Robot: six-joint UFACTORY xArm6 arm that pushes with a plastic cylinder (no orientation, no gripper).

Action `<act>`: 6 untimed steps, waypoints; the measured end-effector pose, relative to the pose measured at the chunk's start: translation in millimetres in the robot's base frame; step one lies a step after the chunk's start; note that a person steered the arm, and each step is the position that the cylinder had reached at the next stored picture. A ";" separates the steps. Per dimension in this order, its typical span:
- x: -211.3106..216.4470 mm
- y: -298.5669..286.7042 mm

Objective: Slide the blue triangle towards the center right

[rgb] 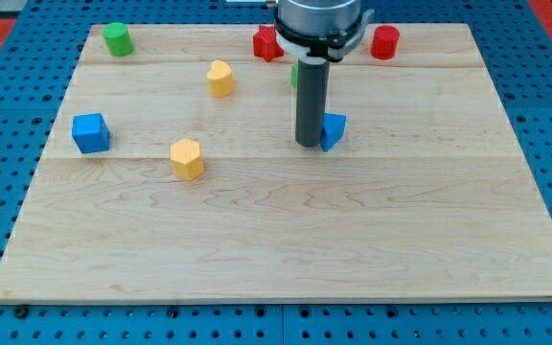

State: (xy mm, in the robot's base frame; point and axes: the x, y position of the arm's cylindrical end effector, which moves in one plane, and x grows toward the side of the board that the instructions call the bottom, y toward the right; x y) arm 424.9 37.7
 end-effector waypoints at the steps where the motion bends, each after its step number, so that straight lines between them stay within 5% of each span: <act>1: 6.4 -4.3; 3: -23.0 0.9; 4: -9.5 68.5; 6: -9.2 70.7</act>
